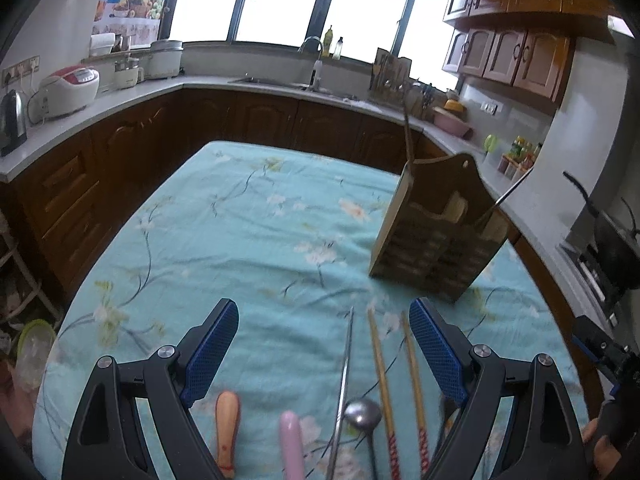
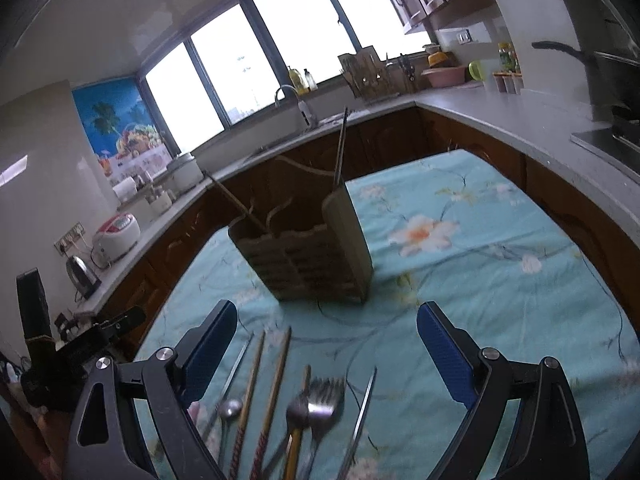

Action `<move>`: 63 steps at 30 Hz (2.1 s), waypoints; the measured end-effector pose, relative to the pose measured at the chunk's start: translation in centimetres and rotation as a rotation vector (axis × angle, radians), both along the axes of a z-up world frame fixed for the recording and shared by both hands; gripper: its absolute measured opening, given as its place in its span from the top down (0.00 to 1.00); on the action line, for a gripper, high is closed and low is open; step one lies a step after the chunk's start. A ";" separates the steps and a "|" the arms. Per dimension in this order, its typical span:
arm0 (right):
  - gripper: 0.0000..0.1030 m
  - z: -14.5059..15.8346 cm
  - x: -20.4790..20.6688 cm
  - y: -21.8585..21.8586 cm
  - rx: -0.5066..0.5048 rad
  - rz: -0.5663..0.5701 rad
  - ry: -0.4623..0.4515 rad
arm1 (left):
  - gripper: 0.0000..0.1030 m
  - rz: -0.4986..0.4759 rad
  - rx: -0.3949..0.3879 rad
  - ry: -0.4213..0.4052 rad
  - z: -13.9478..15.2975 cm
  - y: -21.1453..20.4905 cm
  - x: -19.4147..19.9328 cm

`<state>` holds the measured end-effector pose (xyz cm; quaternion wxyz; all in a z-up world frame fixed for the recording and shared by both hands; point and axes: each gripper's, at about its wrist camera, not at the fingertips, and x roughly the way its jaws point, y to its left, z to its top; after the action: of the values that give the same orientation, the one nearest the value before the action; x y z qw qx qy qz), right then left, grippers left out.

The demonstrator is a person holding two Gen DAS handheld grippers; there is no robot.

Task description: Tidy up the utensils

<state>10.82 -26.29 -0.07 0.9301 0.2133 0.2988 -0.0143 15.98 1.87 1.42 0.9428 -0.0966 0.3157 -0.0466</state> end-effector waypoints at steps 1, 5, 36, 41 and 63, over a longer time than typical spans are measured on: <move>0.10 -0.3 -0.2 0.1 0.004 0.003 0.005 | 0.15 -0.001 0.001 0.010 -0.3 0.2 -0.1; 0.10 -1.0 -0.6 0.5 0.003 0.013 0.027 | 0.15 -0.001 -0.003 0.040 -0.8 0.5 -0.3; 0.75 -9.3 4.2 1.1 -0.041 0.067 0.376 | 0.56 -0.225 0.132 0.321 -7.1 -7.7 12.5; 0.77 -9.3 4.7 1.6 -0.072 0.077 0.389 | 0.66 -0.252 0.147 0.355 -8.5 -9.0 14.2; 0.96 -8.5 5.1 1.7 -0.096 0.095 0.356 | 0.95 -0.309 0.120 0.323 -7.2 -9.2 13.3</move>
<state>15.90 -24.61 -8.54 0.8712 0.1483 0.4675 -0.0223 29.30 -7.30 -5.79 0.8657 0.0028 0.4758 -0.1555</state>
